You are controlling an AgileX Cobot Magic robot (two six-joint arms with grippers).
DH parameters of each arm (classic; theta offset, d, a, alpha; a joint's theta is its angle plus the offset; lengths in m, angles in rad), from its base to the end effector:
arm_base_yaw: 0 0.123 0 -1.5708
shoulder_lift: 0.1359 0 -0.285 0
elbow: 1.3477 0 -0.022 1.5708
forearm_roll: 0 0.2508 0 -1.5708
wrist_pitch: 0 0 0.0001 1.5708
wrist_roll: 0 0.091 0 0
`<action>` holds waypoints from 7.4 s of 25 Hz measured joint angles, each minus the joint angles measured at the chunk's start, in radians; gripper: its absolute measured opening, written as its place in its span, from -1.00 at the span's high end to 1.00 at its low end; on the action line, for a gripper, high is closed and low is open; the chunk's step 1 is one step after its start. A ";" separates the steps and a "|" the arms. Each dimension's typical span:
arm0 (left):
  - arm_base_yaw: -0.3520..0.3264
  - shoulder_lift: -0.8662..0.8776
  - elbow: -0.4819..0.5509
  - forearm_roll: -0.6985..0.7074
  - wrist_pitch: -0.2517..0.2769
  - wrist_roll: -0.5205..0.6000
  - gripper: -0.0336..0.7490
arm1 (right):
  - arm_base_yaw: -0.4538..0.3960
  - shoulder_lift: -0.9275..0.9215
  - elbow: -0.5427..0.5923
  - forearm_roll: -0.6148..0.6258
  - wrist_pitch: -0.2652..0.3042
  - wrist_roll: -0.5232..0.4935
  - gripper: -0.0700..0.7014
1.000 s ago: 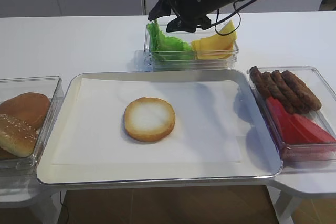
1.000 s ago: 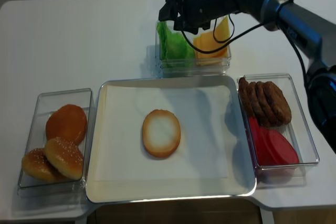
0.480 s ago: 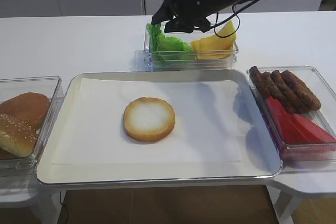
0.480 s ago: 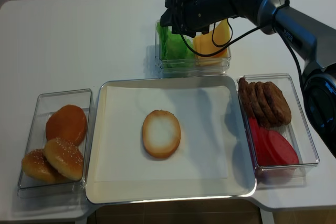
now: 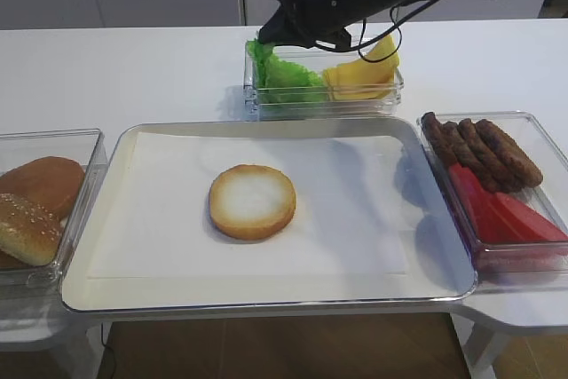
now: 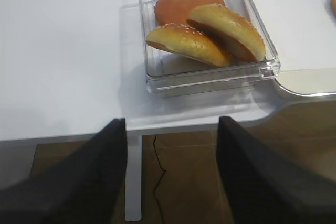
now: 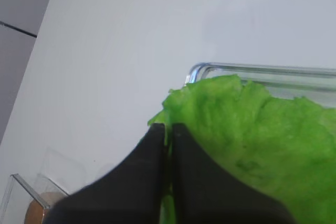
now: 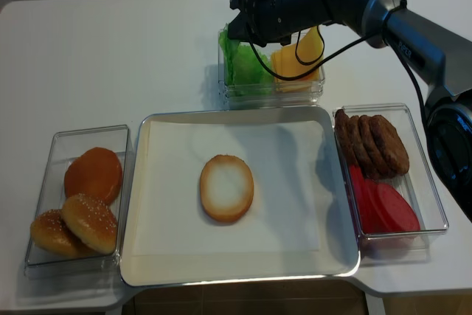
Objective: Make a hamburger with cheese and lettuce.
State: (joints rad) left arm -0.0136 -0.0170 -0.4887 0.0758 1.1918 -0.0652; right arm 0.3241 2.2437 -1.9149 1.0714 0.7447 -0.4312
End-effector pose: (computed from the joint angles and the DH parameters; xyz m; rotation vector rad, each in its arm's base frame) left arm -0.0122 0.0066 0.2640 -0.0658 2.1664 0.0472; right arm 0.4688 0.2147 0.2364 -0.1675 2.3198 1.1462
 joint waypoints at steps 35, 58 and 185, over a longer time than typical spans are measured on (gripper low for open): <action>0.000 0.000 0.000 0.000 0.000 0.000 -0.12 | 0.021 -0.541 0.237 -0.351 0.208 0.185 0.74; 0.000 0.000 0.000 0.000 0.000 0.000 -0.12 | 0.272 -0.764 0.796 -0.494 -0.264 0.220 0.74; 0.000 0.000 0.000 0.000 0.000 0.000 -0.12 | -0.024 -0.852 0.796 -0.860 0.131 0.484 -0.11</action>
State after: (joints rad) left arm -0.0136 -0.0170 -0.4887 0.0758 1.1918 -0.0652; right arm 0.2998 1.3915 -1.1190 0.2111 0.8759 0.0528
